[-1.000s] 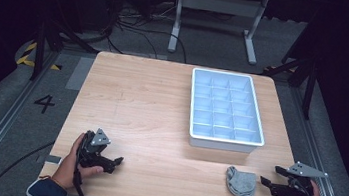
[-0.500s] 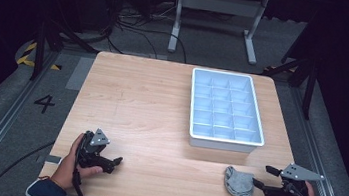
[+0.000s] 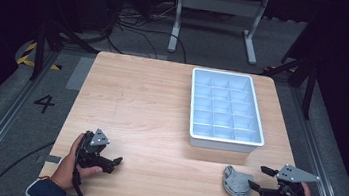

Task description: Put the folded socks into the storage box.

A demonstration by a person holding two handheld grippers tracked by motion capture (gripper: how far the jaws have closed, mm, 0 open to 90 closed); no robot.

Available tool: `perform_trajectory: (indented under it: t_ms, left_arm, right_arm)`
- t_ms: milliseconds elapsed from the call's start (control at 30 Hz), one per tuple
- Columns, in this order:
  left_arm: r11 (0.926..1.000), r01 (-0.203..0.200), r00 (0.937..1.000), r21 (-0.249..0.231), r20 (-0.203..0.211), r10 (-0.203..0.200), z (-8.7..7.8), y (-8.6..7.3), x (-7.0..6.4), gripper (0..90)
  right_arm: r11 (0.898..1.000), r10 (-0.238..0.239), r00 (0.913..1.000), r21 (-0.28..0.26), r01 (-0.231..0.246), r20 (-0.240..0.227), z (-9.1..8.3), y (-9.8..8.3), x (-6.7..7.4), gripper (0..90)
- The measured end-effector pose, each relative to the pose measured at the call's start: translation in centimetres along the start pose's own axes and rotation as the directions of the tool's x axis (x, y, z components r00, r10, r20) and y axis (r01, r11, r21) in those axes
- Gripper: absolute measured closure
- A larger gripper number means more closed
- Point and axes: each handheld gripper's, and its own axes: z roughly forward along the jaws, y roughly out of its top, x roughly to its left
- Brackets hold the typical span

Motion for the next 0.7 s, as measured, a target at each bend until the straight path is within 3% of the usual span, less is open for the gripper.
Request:
perform_trajectory:
  t_ms: [467,700]
  left_arm:
    - [1.0000,0.000,1.0000,0.000,0.000,0.000,0.0,0.0,0.0,0.5]
    - [1.0000,0.000,1.0000,0.000,0.000,0.000,0.0,0.0,0.0,0.5]
  right_arm:
    - [0.998,-0.048,0.9973,0.034,0.049,-0.056,1.8,1.0,1.2,28.2]
    - [0.994,-0.052,0.9960,0.091,0.058,-0.072,3.3,0.9,1.4,25.6]
